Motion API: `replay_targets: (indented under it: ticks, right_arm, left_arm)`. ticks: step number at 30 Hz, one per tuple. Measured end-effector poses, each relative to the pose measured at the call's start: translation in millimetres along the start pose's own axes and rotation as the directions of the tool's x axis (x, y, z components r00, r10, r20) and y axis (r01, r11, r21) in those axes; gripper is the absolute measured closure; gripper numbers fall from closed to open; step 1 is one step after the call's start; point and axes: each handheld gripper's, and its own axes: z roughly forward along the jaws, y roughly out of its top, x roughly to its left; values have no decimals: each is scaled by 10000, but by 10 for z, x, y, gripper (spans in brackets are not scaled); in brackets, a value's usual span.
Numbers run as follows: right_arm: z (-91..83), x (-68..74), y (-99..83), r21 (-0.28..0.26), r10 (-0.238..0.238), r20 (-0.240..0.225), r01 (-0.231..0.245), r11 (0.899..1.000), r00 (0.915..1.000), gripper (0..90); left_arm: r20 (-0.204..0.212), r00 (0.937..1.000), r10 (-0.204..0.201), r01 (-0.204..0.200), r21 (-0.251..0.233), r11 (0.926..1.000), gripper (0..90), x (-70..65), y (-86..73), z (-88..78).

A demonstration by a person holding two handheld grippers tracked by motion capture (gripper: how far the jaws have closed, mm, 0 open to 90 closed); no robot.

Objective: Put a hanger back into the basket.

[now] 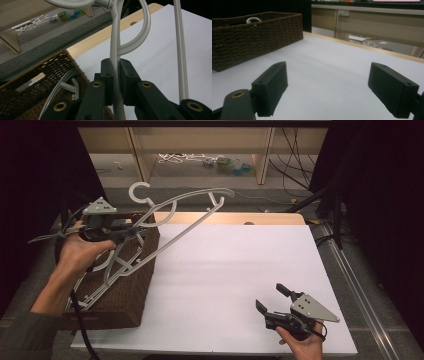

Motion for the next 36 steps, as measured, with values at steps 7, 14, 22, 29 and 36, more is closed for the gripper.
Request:
replay_targets:
  ticks: [7,14,22,29,36]
  right_arm:
    - [5,-5,-4,-143,-28,69,29,9999,10000,170]
    - [10,-2,-6,-89,-16,45,16,10000,10000,169]
    - [9,0,-5,-110,-7,46,7,9999,10000,169]
    - [17,-2,-10,-117,19,-6,-19,9999,10000,169]
    - [10,-1,-8,-86,-27,49,27,10000,10000,169]
  left_arm:
    - [-275,9972,-699,693,-215,9974,821,198,-187,-137]
    - [-533,9912,-1214,1200,-279,9924,821,351,-372,-238]
    - [-809,9832,-1637,1615,-330,9863,821,512,-584,-282]
    - [-1169,9748,-1899,1883,-250,9818,821,677,-764,-314]
    - [-1600,9650,-2079,2070,-224,9781,821,828,-947,-324]
